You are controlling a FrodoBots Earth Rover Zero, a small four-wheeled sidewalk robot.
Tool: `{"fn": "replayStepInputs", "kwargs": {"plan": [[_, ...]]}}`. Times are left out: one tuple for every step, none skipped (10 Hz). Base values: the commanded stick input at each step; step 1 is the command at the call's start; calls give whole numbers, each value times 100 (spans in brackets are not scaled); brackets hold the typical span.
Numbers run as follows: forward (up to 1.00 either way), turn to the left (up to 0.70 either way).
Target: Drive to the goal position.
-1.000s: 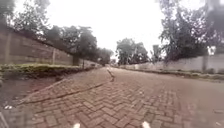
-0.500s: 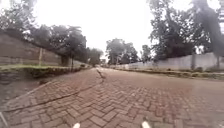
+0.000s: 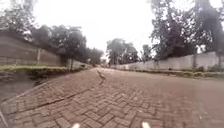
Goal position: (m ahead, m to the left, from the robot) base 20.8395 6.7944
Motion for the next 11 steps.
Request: {"fn": "replayStepInputs", "kwargs": {"plan": [[50,11],[50,-6],[50,-13],[50,-25],[50,-40],[50,-29],[50,-14],[50,6],[50,7],[50,9],[50,5]]}}
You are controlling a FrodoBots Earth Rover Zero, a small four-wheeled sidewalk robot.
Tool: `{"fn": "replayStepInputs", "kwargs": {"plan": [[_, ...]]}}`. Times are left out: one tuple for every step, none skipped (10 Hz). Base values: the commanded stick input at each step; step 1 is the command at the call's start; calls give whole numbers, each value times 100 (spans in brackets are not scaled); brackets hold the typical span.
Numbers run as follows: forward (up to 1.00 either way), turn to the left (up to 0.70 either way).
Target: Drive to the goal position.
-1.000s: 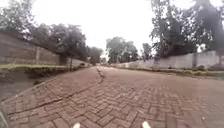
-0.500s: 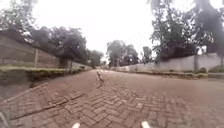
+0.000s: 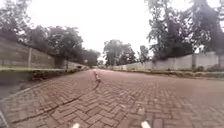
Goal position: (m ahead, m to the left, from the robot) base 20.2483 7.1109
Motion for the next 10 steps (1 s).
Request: {"fn": "replayStepInputs", "kwargs": {"plan": [[50,4],[50,0],[50,0],[50,0],[50,0],[50,0],[50,0],[50,0],[50,0],[50,0]]}}
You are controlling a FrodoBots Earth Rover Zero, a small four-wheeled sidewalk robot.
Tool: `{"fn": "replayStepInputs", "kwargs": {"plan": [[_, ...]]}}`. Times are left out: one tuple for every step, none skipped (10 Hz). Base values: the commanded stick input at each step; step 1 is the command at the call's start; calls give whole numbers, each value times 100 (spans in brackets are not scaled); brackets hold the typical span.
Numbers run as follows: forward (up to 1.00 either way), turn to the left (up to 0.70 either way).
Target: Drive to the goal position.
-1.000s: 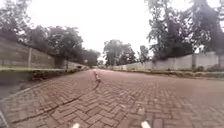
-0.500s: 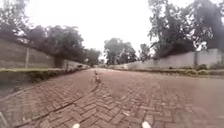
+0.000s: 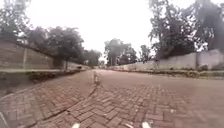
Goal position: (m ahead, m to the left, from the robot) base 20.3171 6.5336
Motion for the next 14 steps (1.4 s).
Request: {"fn": "replayStepInputs", "kwargs": {"plan": [[50,5],[50,13],[50,17],[50,16],[0,18],[0,10],[0,3],[0,0],[0,0],[0,0],[0,0],[-2,0],[-24,0],[-47,0]]}}
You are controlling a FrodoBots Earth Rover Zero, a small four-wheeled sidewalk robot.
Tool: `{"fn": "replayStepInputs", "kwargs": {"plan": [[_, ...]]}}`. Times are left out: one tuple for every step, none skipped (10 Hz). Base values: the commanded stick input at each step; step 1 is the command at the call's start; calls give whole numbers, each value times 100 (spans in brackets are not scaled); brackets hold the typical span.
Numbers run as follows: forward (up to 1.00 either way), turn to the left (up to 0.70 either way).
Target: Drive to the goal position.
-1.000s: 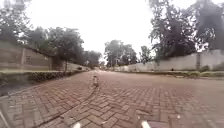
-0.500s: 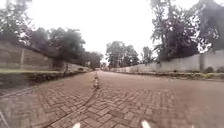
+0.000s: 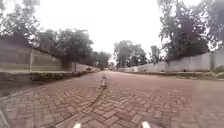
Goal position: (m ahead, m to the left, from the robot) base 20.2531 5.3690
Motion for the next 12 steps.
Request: {"fn": "replayStepInputs", "kwargs": {"plan": [[0,0],[0,0],[0,15],[0,34],[0,50],[0,50],[0,50],[0,50],[0,50],[0,50],[0,50],[0,50]]}}
